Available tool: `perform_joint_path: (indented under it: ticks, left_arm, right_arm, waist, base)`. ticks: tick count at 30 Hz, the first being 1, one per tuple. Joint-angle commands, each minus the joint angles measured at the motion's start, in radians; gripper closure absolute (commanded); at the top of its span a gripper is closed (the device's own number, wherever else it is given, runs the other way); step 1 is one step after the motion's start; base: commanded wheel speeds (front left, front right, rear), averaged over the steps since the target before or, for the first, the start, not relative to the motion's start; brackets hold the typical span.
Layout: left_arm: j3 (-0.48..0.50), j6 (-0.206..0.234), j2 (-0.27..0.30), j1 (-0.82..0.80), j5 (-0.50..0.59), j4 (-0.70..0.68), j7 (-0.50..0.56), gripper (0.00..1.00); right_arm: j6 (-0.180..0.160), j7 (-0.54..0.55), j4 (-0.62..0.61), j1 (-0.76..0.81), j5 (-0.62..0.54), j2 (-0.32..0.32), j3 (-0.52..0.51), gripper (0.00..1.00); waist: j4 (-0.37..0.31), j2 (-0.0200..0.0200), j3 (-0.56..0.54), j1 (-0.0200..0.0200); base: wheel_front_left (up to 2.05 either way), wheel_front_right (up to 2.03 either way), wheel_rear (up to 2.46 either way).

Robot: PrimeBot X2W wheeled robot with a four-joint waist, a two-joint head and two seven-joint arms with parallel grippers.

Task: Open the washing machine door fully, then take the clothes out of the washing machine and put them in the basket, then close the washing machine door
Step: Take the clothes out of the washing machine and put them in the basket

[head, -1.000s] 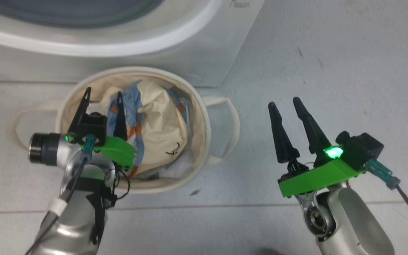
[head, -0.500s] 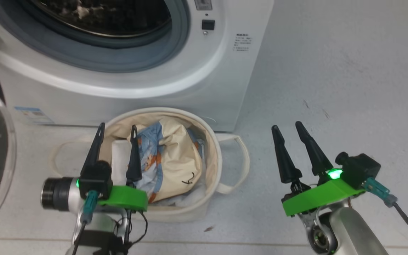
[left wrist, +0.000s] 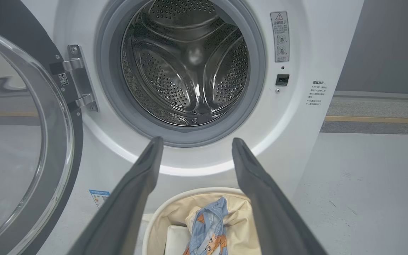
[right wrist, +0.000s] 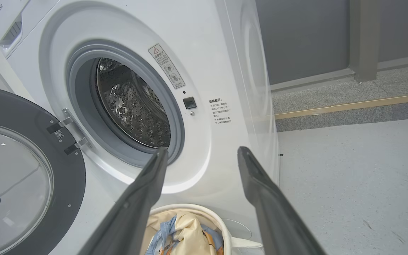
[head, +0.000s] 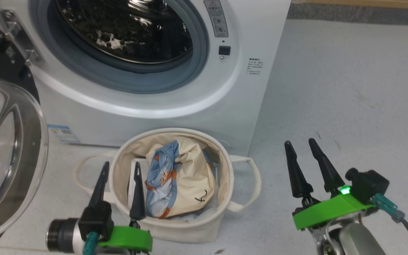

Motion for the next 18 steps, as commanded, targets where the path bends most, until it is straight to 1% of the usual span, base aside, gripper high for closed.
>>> perform_joint_path:
  ticks: [1,3,7,15,18]
  left_arm:
    - [0.027,-0.007,0.001,-0.01,-0.001,-0.043,-0.005,0.0]
    - [0.027,-0.016,0.0,0.012,-0.002,-0.043,-0.005,0.0]
    - [0.042,-0.01,-0.004,0.045,-0.007,-0.042,-0.005,0.0]
    - [0.071,0.031,-0.013,0.091,-0.011,-0.033,-0.005,0.0]
    - [0.076,0.04,-0.014,0.101,-0.009,-0.022,-0.005,0.0]
  right_arm:
    - [0.001,-0.012,-0.029,-0.005,0.002,0.003,0.013,0.0]
    - [0.001,-0.012,-0.023,0.004,0.006,0.003,0.0,0.0]
    - [0.001,-0.012,-0.013,0.023,0.02,0.003,-0.024,0.0]
    - [0.001,-0.012,0.005,0.039,0.014,0.003,-0.016,0.0]
    - [0.001,-0.012,0.007,0.041,0.015,0.003,-0.018,0.0]
  waist:
    - [0.005,-0.0001,-0.017,0.0]
    - [0.003,-0.0001,-0.031,0.0]
    - [0.001,-0.0001,-0.059,0.0]
    - [-0.004,-0.0001,-0.079,0.0]
    - [-0.006,-0.0001,-0.08,0.0]
  base:
    - [0.0,0.0,0.0]
    - [0.0,0.0,0.0]
    - [0.0,0.0,0.0]
    - [0.0,0.0,0.0]
    - [0.0,0.0,0.0]
